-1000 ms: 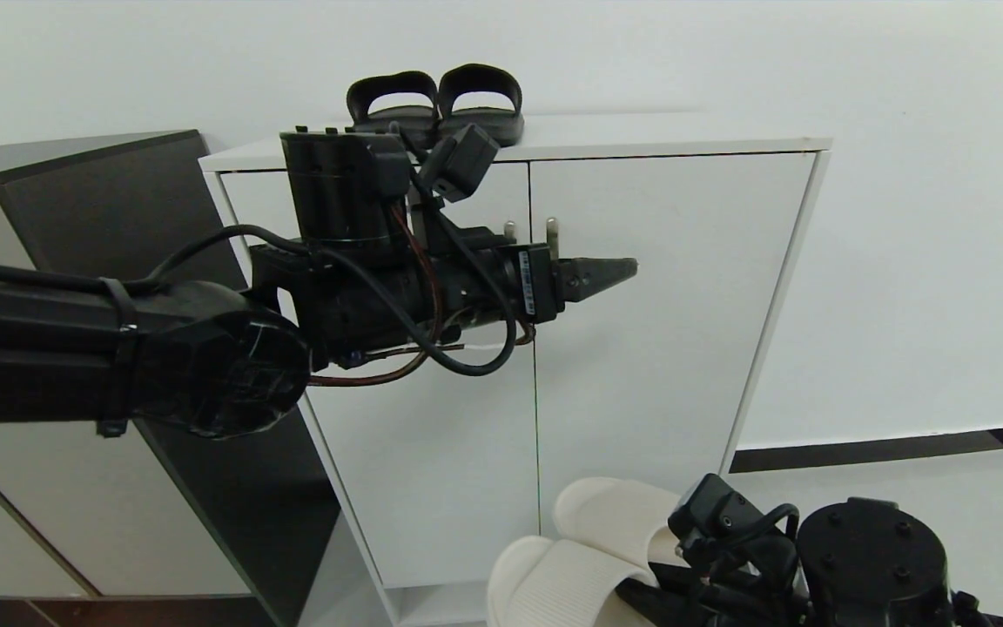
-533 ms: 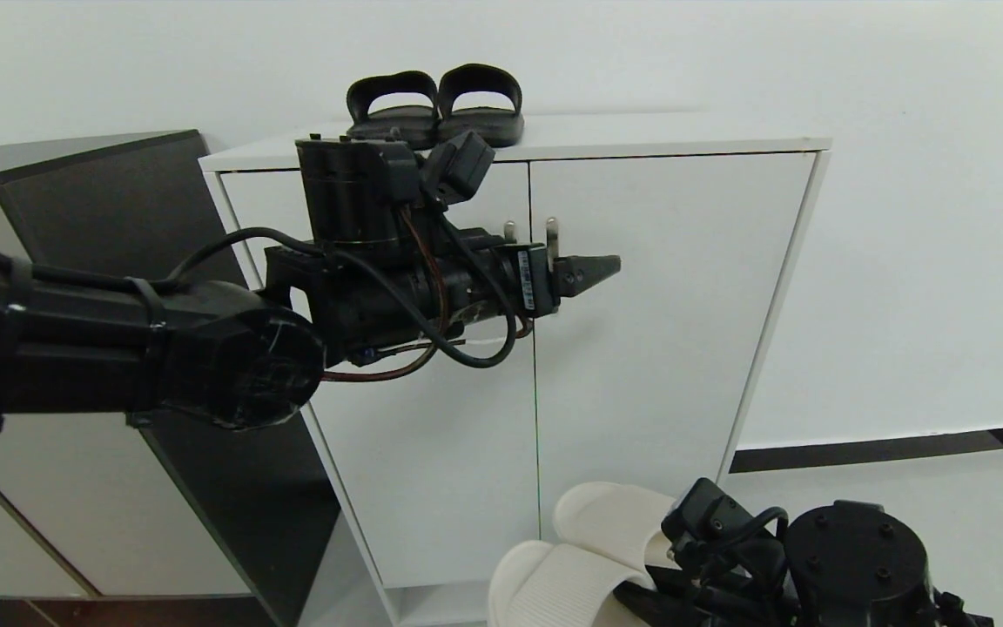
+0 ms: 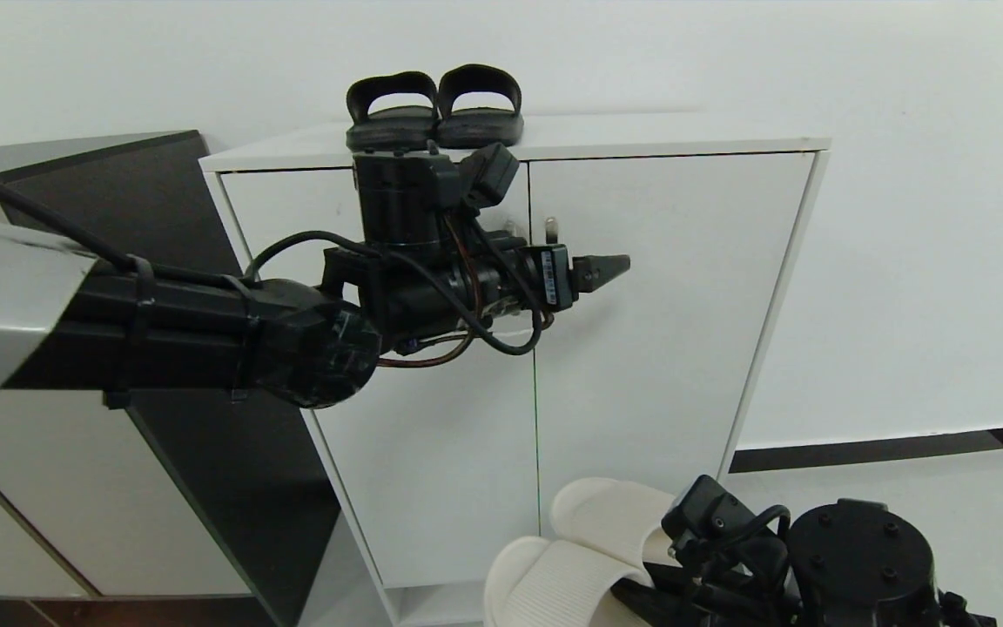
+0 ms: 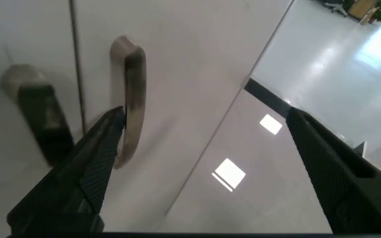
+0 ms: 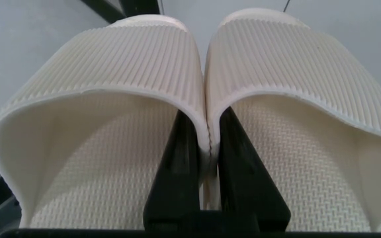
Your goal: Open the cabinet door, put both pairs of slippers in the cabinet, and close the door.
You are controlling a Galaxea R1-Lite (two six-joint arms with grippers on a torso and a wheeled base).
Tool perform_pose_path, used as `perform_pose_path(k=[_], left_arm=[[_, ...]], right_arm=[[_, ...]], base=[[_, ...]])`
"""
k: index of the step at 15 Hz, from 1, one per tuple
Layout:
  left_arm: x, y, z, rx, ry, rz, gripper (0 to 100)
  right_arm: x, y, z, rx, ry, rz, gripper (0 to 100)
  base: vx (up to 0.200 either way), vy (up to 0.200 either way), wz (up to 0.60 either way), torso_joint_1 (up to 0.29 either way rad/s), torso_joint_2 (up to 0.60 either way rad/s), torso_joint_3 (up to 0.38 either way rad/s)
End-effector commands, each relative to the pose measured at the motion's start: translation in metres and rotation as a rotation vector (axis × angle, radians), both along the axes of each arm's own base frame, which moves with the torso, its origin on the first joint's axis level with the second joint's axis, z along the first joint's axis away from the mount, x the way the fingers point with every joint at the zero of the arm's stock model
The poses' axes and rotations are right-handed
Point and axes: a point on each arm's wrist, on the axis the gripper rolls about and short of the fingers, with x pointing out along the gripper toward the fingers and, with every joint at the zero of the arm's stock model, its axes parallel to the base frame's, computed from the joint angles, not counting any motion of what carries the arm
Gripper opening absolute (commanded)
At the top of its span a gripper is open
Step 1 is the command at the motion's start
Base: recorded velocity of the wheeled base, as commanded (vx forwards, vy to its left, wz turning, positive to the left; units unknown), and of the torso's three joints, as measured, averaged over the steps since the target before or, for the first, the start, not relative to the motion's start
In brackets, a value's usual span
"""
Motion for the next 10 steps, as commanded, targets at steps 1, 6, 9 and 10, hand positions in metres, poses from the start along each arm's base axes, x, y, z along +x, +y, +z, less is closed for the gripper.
perform_pose_path(k=[1, 6, 9, 10], left_arm=[[0.010, -0.006, -0.010, 0.008, 0.015, -0.002, 100], [-0.005, 0.000, -0.003, 0.000, 0.016, -0.079, 0], [-0.024, 0.006, -0.002, 0.002, 0.033, -0.097, 0], [-0.040, 0.013, 0.000, 0.002, 0.035, -0.107, 0]], right_arm=[[0.000, -0.001, 0.001, 0.004, -0.002, 0.000, 0], [-0.011, 0.002, 0.003, 0.009, -0.007, 0.042, 0], [-0.013, 0.000, 0.004, 0.016, -0.004, 0.056, 0], [-0.019, -0.003, 0.008, 0.036, 0.002, 0.108, 0]], base=[[0.000, 0.000, 0.00, 0.000, 0.00, 0.000], [0.000, 0.000, 0.00, 0.000, 0.00, 0.000], [0.000, 0.000, 0.00, 0.000, 0.00, 0.000], [0.000, 0.000, 0.00, 0.000, 0.00, 0.000]])
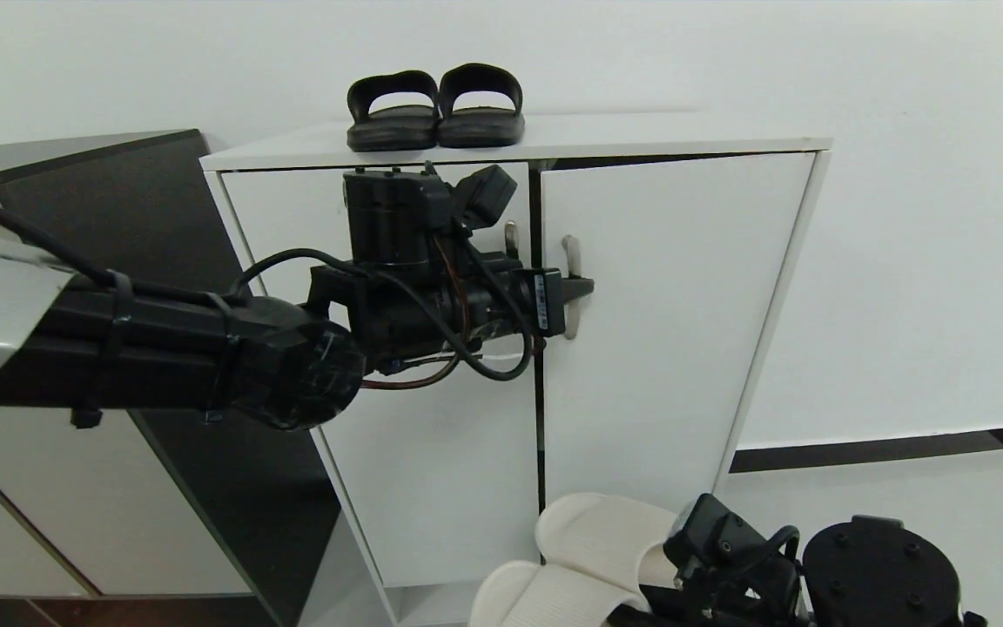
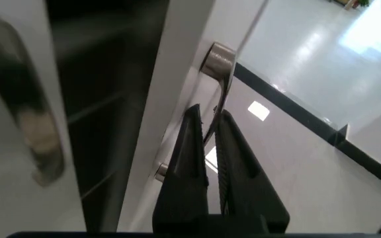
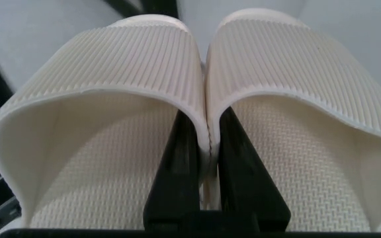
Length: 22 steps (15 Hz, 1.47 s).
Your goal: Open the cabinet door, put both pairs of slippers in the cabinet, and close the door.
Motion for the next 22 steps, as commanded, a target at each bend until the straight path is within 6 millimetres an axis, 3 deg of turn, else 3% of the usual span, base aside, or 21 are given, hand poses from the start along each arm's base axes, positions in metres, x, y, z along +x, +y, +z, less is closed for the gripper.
perform_pose_path(k=[1, 5, 7, 11, 17, 22], left_arm=[[-0.031, 0.013, 0.009, -0.010, -0.009, -0.019, 0], [-0.073, 0.030, 0.021, -0.024, -0.032, -0.047, 0], [-0.080, 0.038, 0.026, -0.031, -0.039, -0.039, 0], [-0.052, 0.047, 0.019, -0.019, -0.021, 0.039, 0], [0.004, 0.011, 0.022, -0.092, -0.012, 0.044, 0], [0.001, 0.008, 0.024, -0.095, -0.017, 0.043, 0]], right_arm=[[-0.009, -0.006, 0.008, 0.033, -0.002, 0.058, 0], [-0.014, -0.007, 0.012, 0.049, -0.007, 0.085, 0], [-0.017, -0.005, 0.012, 0.048, -0.006, 0.099, 0], [-0.021, -0.002, 0.010, 0.031, -0.018, 0.125, 0], [-0.018, 0.001, 0.002, 0.000, 0.000, 0.120, 0], [-0.017, 0.004, 0.002, 0.002, 0.000, 0.121, 0]], base=[[0.000, 0.000, 0.00, 0.000, 0.00, 0.000], [0.000, 0.000, 0.00, 0.000, 0.00, 0.000], [0.000, 0.000, 0.00, 0.000, 0.00, 0.000], [0.000, 0.000, 0.00, 0.000, 0.00, 0.000], [0.000, 0.000, 0.00, 0.000, 0.00, 0.000], [-0.040, 0.000, 0.00, 0.000, 0.00, 0.000]])
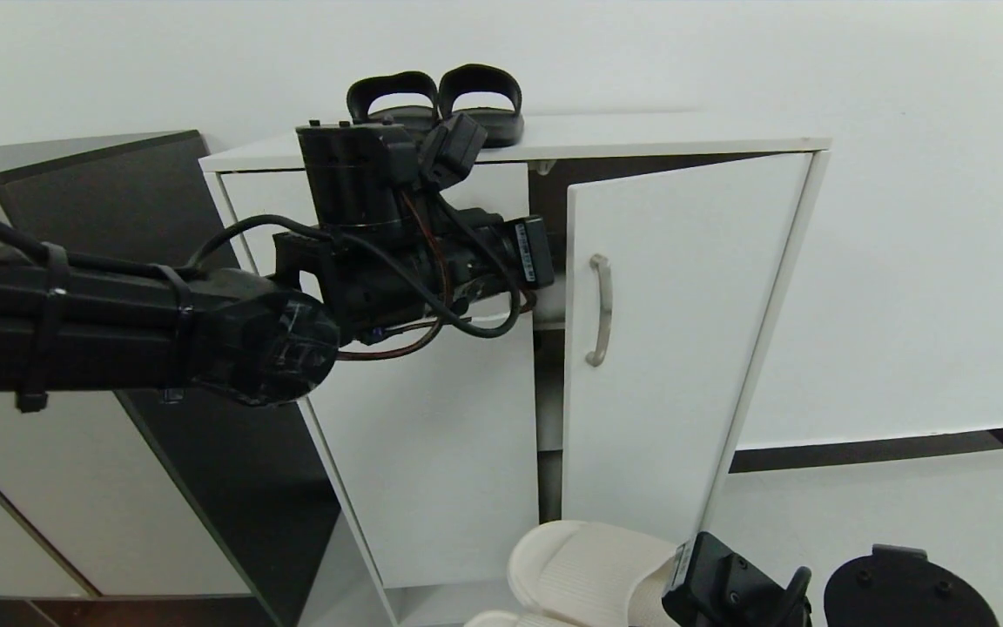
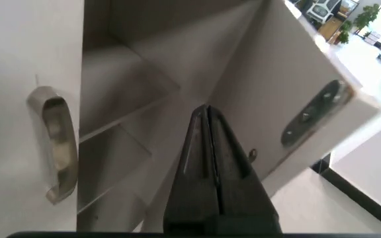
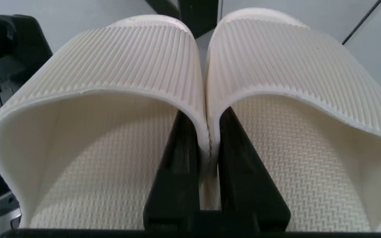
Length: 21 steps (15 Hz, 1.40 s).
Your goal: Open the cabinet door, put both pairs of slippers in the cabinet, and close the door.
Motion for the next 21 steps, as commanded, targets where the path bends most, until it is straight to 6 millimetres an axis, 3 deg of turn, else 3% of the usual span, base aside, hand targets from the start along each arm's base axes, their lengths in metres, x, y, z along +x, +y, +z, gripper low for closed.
perform_pose_path(k=[1, 3, 5, 7, 8, 11, 12, 14, 15, 17, 18, 19, 20, 21], left_arm=[[-0.009, -0.001, 0.001, 0.003, 0.000, 0.013, 0], [-0.032, -0.005, 0.010, -0.006, -0.017, -0.033, 0], [-0.075, -0.027, 0.015, -0.012, -0.023, -0.163, 0], [-0.103, -0.040, 0.026, -0.032, -0.048, -0.247, 0], [-0.103, -0.037, 0.027, -0.029, -0.058, -0.238, 0], [-0.070, 0.012, 0.031, -0.025, -0.064, 0.025, 0], [-0.074, 0.045, 0.034, 0.002, -0.069, 0.274, 0], [-0.122, 0.093, 0.023, 0.127, -0.123, 0.475, 0], [-0.138, 0.107, 0.021, 0.138, -0.141, 0.526, 0], [-0.221, 0.178, 0.016, 0.124, -0.174, 0.907, 0], [-0.258, 0.206, 0.003, 0.153, -0.145, 1.040, 0], [-0.296, 0.221, -0.022, 0.212, -0.085, 1.148, 0], [-0.311, 0.224, -0.032, 0.224, -0.073, 1.171, 0], [-0.345, 0.225, -0.068, 0.248, -0.054, 1.253, 0]], right_arm=[[-0.001, 0.001, -0.002, -0.007, 0.004, 0.007, 0], [-0.003, 0.002, -0.001, -0.005, 0.003, 0.016, 0], [-0.004, 0.003, -0.001, -0.005, 0.002, 0.021, 0], [-0.004, 0.003, -0.001, -0.001, 0.000, 0.019, 0], [-0.003, 0.003, 0.000, 0.002, -0.004, 0.009, 0], [0.025, 0.009, -0.001, -0.010, -0.038, -0.180, 0], [0.051, 0.011, -0.003, -0.017, -0.060, -0.349, 0], [0.079, 0.013, -0.001, 0.008, -0.074, -0.527, 0], [0.084, 0.013, -0.002, -0.002, -0.082, -0.566, 0], [0.094, 0.010, -0.007, -0.023, -0.090, -0.634, 0], [0.095, 0.010, -0.008, -0.029, -0.088, -0.638, 0], [0.097, 0.009, -0.008, -0.031, -0.088, -0.647, 0], [0.098, 0.008, -0.008, -0.030, -0.089, -0.648, 0], [0.098, 0.008, -0.008, -0.030, -0.089, -0.650, 0]], base=[[-0.200, 0.000, 0.00, 0.007, 0.00, 0.002], [-0.200, 0.000, 0.00, 0.005, 0.00, -0.002], [-0.200, 0.000, 0.00, -0.002, 0.00, 0.009], [-0.200, 0.000, 0.00, 0.002, 0.00, 0.002], [-0.200, 0.000, 0.00, 0.002, 0.00, -0.002], [0.000, 0.000, 0.00, 0.000, 0.00, 0.000], [0.000, 0.000, 0.00, 0.000, 0.00, 0.000], [0.000, 0.000, 0.00, 0.000, 0.00, 0.000], [0.000, 0.000, 0.00, 0.000, 0.00, 0.000], [0.000, 0.000, 0.00, 0.000, 0.00, 0.000], [0.000, 0.000, 0.00, 0.000, 0.00, 0.000], [0.000, 0.000, 0.00, 0.000, 0.00, 0.000], [0.000, 0.000, 0.00, 0.000, 0.00, 0.000], [0.000, 0.000, 0.00, 0.000, 0.00, 0.000]])
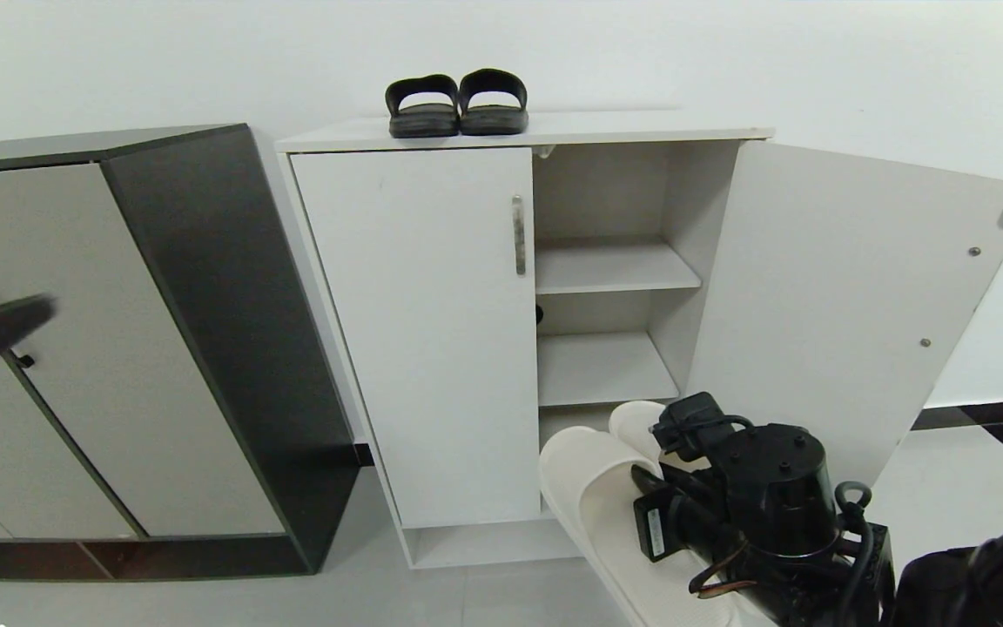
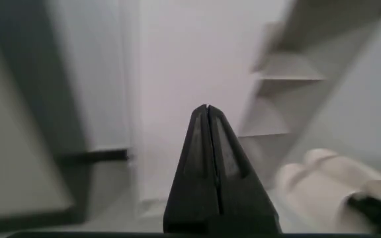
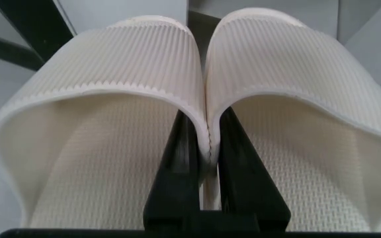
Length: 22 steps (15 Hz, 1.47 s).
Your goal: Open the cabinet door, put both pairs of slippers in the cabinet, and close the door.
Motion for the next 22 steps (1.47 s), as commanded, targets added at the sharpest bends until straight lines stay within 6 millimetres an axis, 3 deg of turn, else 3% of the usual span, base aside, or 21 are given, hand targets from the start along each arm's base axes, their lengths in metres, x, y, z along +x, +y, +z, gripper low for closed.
perform_pose_path(k=[1, 2, 3, 4, 7, 8, 9, 10, 22], left_arm=[[-0.129, 0.037, -0.095, 0.026, -0.007, 0.410, 0], [-0.137, 0.035, -0.126, 0.028, -0.016, 0.427, 0], [-0.133, 0.035, -0.148, 0.038, 0.016, 0.454, 0], [-0.129, 0.036, -0.156, 0.014, 0.009, 0.510, 0], [-0.112, 0.034, -0.196, 0.113, 0.024, 0.328, 0], [-0.109, 0.032, -0.195, 0.107, -0.050, 0.201, 0], [-0.108, 0.027, -0.199, 0.112, -0.035, 0.014, 0], [-0.108, 0.026, -0.203, 0.119, 0.012, -0.048, 0], [-0.108, 0.026, -0.202, 0.107, -0.008, -0.036, 0]], right_arm=[[0.002, 0.000, -0.002, -0.005, 0.005, -0.004, 0], [0.001, 0.000, -0.002, -0.006, 0.004, -0.003, 0], [0.000, 0.000, -0.001, -0.002, 0.000, -0.002, 0], [-0.001, 0.000, 0.000, -0.002, -0.002, -0.001, 0], [-0.002, 0.001, 0.000, -0.002, -0.003, 0.005, 0], [-0.003, 0.002, 0.000, -0.003, -0.002, 0.008, 0], [-0.004, 0.003, 0.000, -0.004, -0.001, 0.014, 0], [-0.005, 0.004, 0.000, -0.003, -0.002, 0.019, 0], [0.003, 0.014, -0.003, -0.005, -0.015, -0.018, 0]], base=[[0.000, 0.000, 0.00, 0.000, 0.00, 0.000], [0.000, 0.000, 0.00, 0.000, 0.00, 0.000], [0.000, 0.000, 0.00, 0.000, 0.00, 0.000], [0.000, 0.000, 0.00, 0.000, 0.00, 0.000], [0.000, 0.000, 0.00, 0.000, 0.00, 0.000], [0.000, 0.000, 0.00, 0.000, 0.00, 0.000], [0.000, 0.000, 0.00, 0.000, 0.00, 0.000], [0.000, 0.000, 0.00, 0.000, 0.00, 0.000], [0.000, 0.000, 0.00, 0.000, 0.00, 0.000]])
